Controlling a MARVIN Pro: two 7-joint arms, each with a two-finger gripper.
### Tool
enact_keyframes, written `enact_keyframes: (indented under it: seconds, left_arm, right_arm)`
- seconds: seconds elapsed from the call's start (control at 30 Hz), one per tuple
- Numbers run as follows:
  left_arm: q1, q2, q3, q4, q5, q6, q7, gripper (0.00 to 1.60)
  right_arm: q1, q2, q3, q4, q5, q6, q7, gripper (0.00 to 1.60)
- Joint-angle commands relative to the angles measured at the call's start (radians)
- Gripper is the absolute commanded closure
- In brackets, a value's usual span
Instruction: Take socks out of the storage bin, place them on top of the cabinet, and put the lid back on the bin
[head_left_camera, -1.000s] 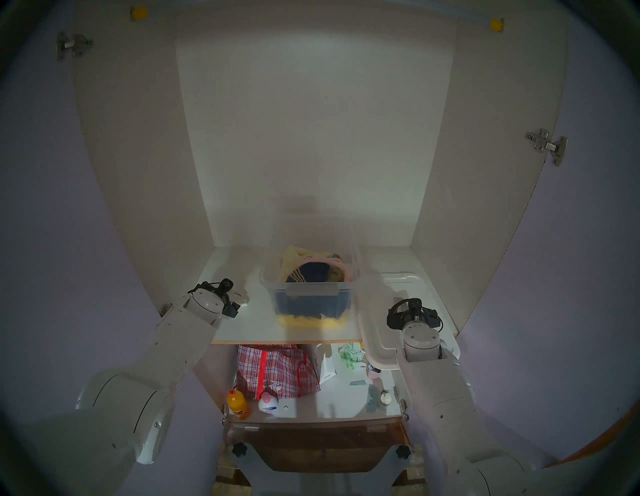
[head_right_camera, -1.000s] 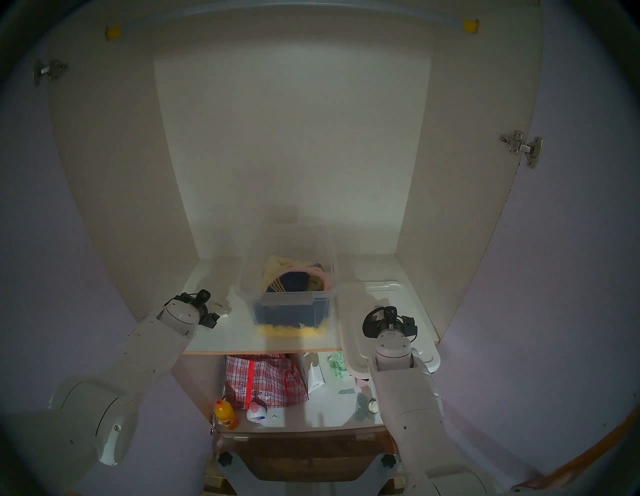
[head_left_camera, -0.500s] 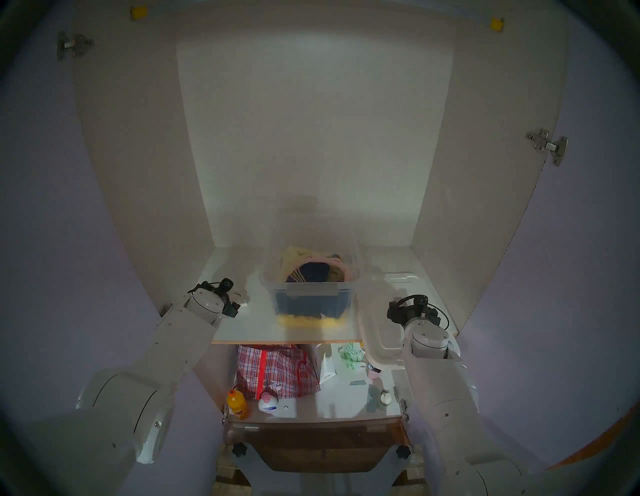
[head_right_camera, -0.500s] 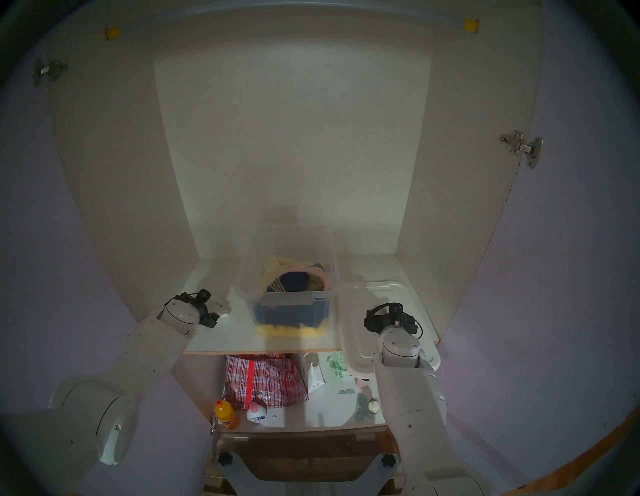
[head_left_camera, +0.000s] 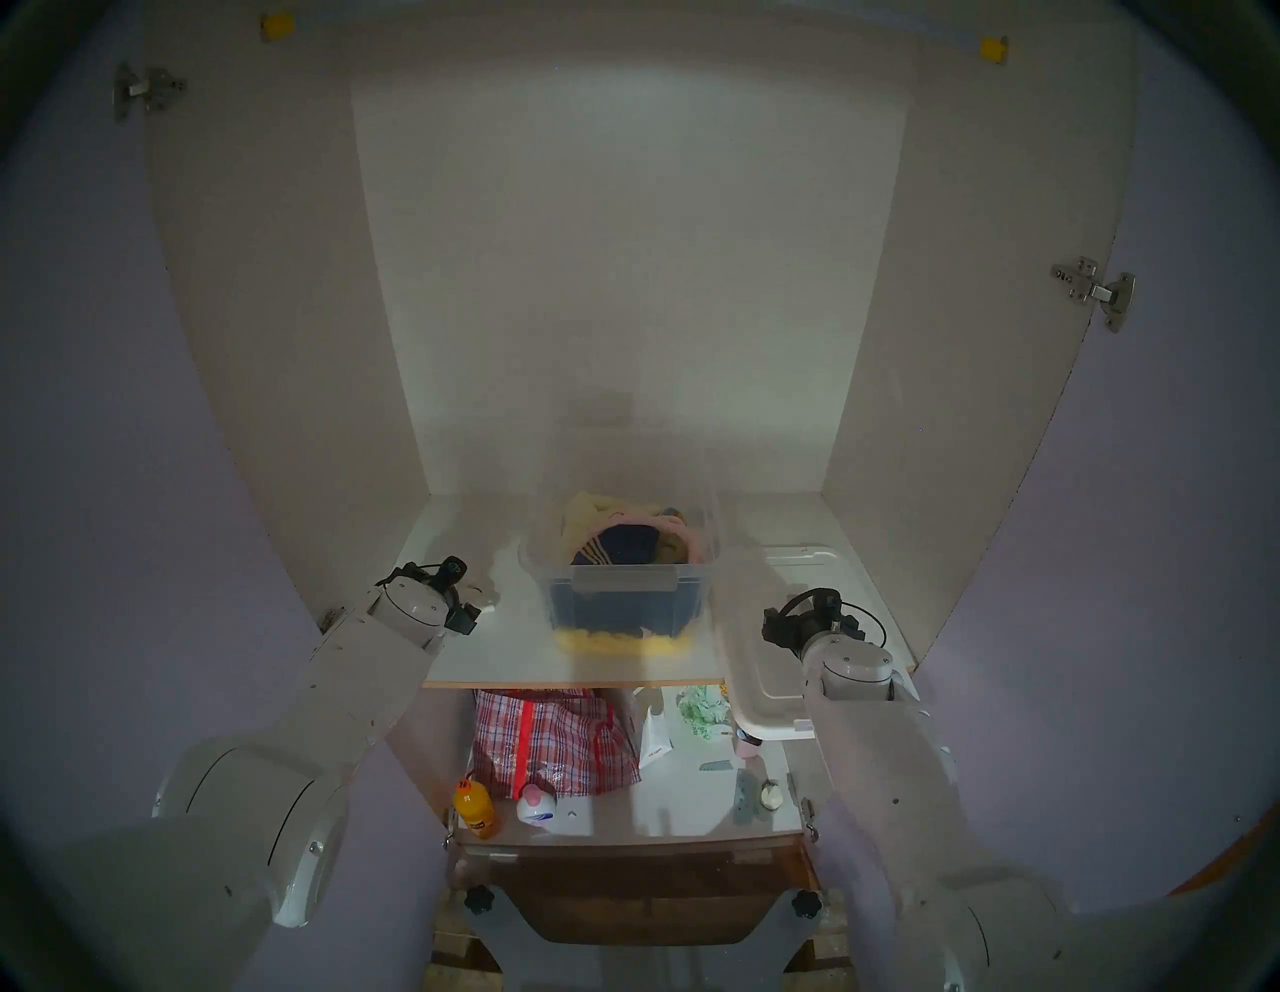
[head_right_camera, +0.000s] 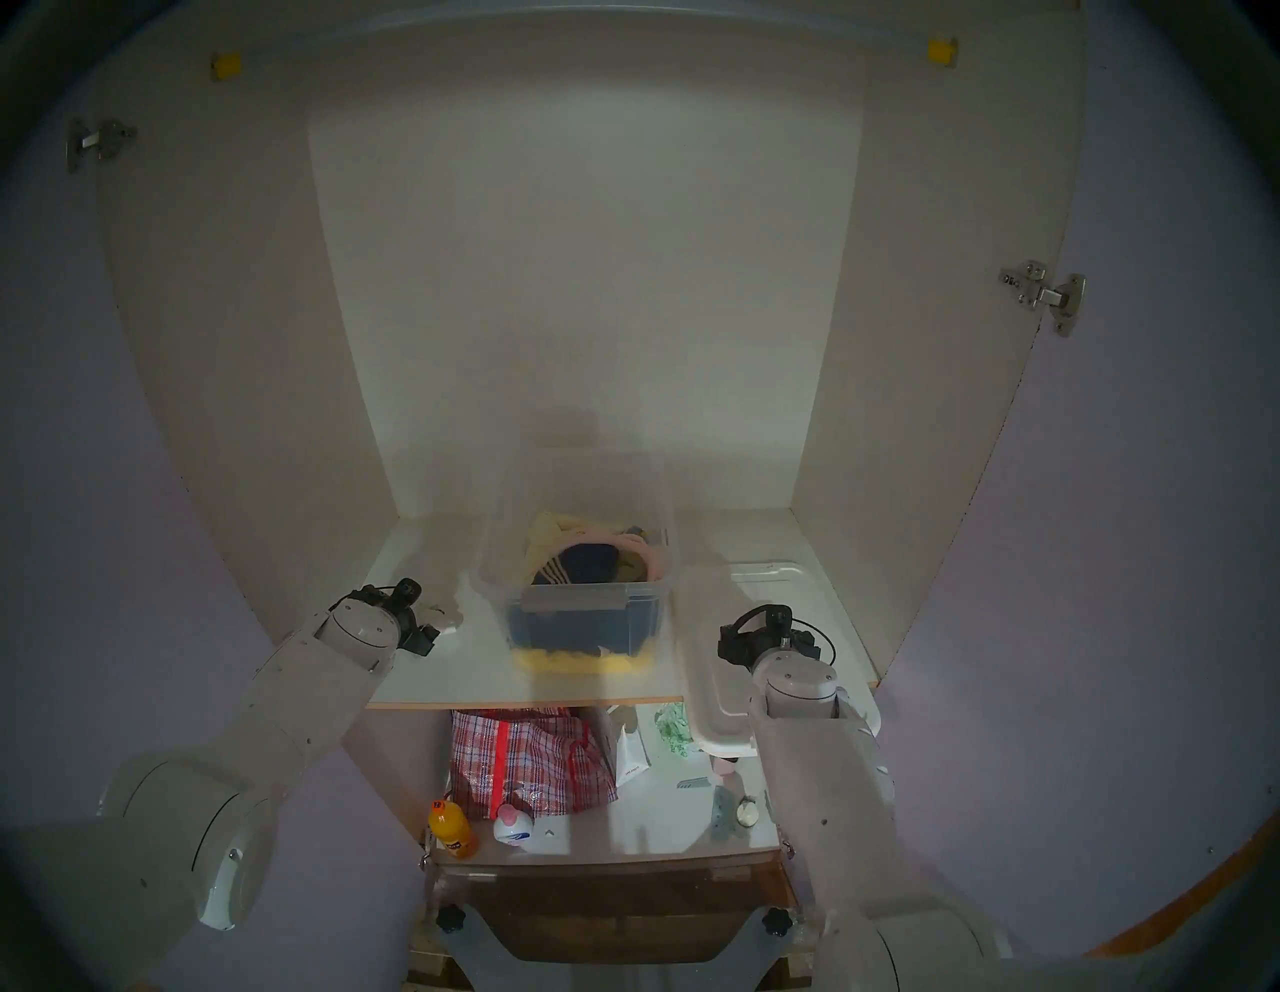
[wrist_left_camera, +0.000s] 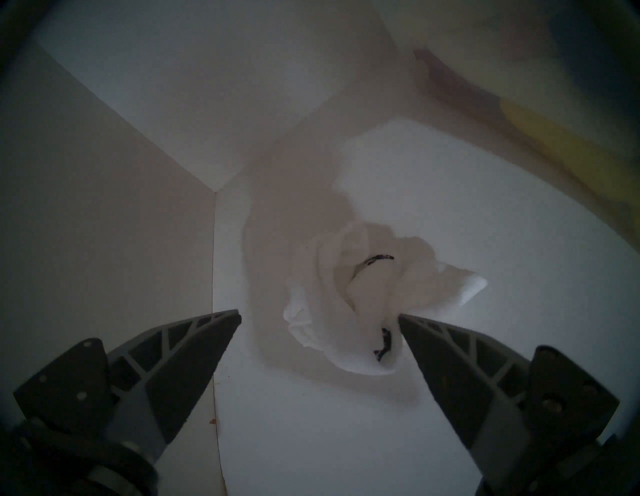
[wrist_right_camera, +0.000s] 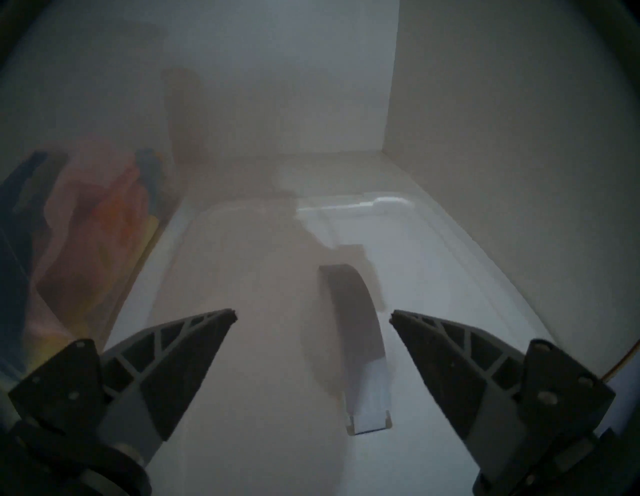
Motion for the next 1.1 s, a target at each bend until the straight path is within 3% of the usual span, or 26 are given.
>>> enact_keyframes:
  seconds: [0.0,0.17,0.37,0.43,0.47,0.5,0.57,0.6,0.63,0.67,0.73,0.8,0.83,1.07]
  left_arm:
    - [-0.030,0.003,-0.002,-0.020,0.001,-0.008,-0.001,0.00]
    - [-0.030,0.002,-0.002,-0.020,0.001,-0.008,-0.001,0.00]
    - [-0.031,0.003,-0.001,-0.020,0.000,-0.009,-0.001,0.00]
    - [-0.031,0.003,-0.001,-0.020,0.000,-0.009,-0.001,0.00]
    - [-0.031,0.003,-0.001,-0.020,0.000,-0.009,-0.001,0.00]
    - [-0.031,0.003,-0.001,-0.020,0.000,-0.009,-0.001,0.00]
    - [-0.031,0.003,-0.001,-0.019,0.000,-0.009,-0.001,0.00]
    - [-0.031,0.003,-0.001,-0.019,0.000,-0.009,-0.001,0.00]
    - [-0.031,0.003,-0.001,-0.019,0.000,-0.009,-0.001,0.00]
    - [-0.031,0.003,-0.001,-0.019,0.000,-0.009,-0.001,0.00]
    - [-0.031,0.003,-0.001,-0.019,0.000,-0.009,-0.001,0.00]
    - [-0.031,0.003,-0.001,-0.019,0.000,-0.009,-0.001,0.00]
    - [-0.031,0.003,-0.001,-0.019,0.000,-0.008,0.000,0.00]
    - [-0.031,0.002,-0.001,-0.018,0.000,-0.008,0.001,0.00]
  right_arm:
    - [0.087,0.032,0.010,0.040,0.009,-0.025,0.032,0.00]
    - [0.158,0.041,0.005,0.168,0.001,-0.075,0.041,0.00]
    - [0.270,0.044,0.019,0.398,0.016,-0.189,0.067,0.00]
    - [0.318,0.042,0.034,0.481,0.022,-0.212,0.044,0.85]
    - [0.340,0.043,0.042,0.518,0.024,-0.212,0.039,1.19]
    - [0.357,0.045,0.044,0.550,0.020,-0.226,0.032,1.34]
    - [0.378,0.049,0.044,0.583,0.015,-0.222,0.025,1.32]
    - [0.385,0.051,0.040,0.597,0.008,-0.237,0.017,1.20]
    - [0.391,0.052,0.037,0.611,0.004,-0.250,0.007,1.36]
    - [0.400,0.052,0.035,0.628,0.003,-0.260,0.002,1.36]
    - [0.416,0.051,0.030,0.653,-0.004,-0.302,-0.022,1.60]
    - [0.428,0.047,0.032,0.654,-0.003,-0.325,-0.047,1.60]
    - [0.428,0.041,0.021,0.641,-0.018,-0.372,-0.086,1.60]
    - [0.472,0.009,0.004,0.602,-0.025,-0.424,-0.261,1.60]
